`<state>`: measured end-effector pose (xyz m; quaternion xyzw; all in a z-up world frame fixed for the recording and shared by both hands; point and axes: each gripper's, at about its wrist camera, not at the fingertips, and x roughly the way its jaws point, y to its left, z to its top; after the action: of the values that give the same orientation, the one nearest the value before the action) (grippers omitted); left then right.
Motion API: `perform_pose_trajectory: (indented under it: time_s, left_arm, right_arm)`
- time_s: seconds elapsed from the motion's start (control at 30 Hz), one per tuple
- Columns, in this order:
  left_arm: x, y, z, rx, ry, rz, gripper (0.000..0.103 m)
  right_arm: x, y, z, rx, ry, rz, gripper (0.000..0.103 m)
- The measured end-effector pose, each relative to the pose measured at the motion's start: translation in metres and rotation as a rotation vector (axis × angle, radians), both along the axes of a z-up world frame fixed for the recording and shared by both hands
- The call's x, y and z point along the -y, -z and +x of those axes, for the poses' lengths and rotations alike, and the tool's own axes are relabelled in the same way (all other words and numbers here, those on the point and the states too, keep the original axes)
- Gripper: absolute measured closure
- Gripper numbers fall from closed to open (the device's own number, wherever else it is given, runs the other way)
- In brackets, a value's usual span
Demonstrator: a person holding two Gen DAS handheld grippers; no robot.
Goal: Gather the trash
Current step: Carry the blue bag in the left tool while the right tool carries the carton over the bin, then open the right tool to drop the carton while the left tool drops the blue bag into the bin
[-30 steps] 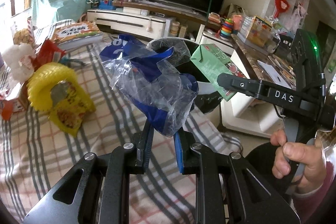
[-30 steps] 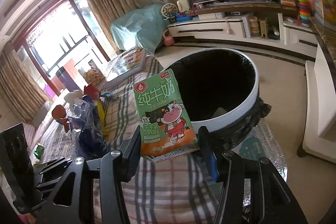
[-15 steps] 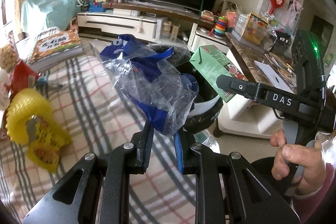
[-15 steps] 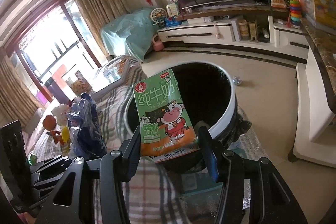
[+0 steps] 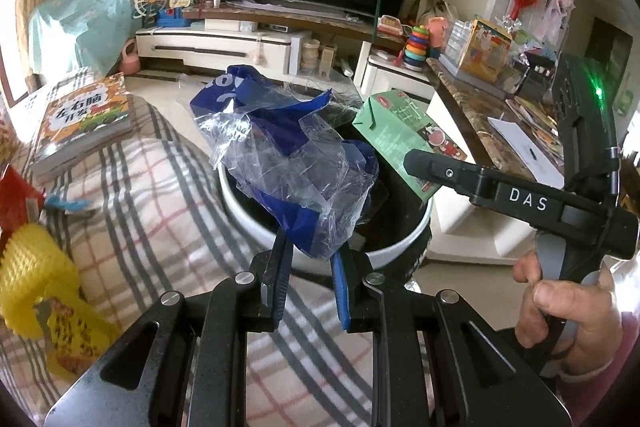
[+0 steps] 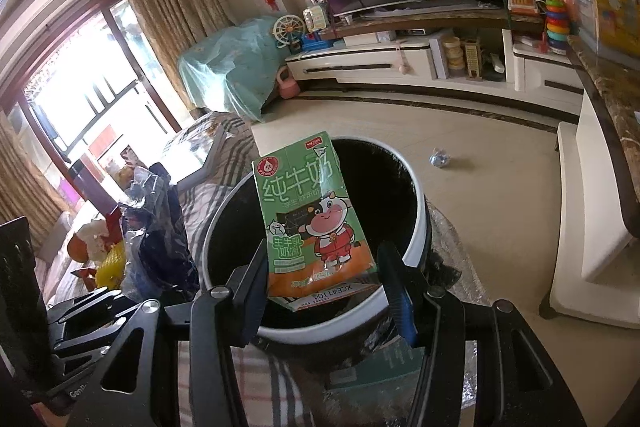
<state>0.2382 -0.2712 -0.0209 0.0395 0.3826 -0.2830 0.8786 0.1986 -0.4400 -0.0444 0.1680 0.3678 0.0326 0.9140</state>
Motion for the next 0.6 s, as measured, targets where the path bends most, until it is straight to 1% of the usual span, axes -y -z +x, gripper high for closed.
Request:
perform_pose_trajectory:
  time_s: [0.3, 0.6]
  left_arm:
    - [0.016, 0.005, 0.015, -0.013, 0.016, 0.024, 0.085]
    - [0.021, 0.009, 0.029, -0.033, 0.018, 0.034, 0.085]
  right_arm:
    - [0.005, -0.001, 0.018, -0.011, 0.0, -0.018, 0.05]
    - [0.009, 0.005, 0.032, -0.029, 0.002, -0.016, 0.05]
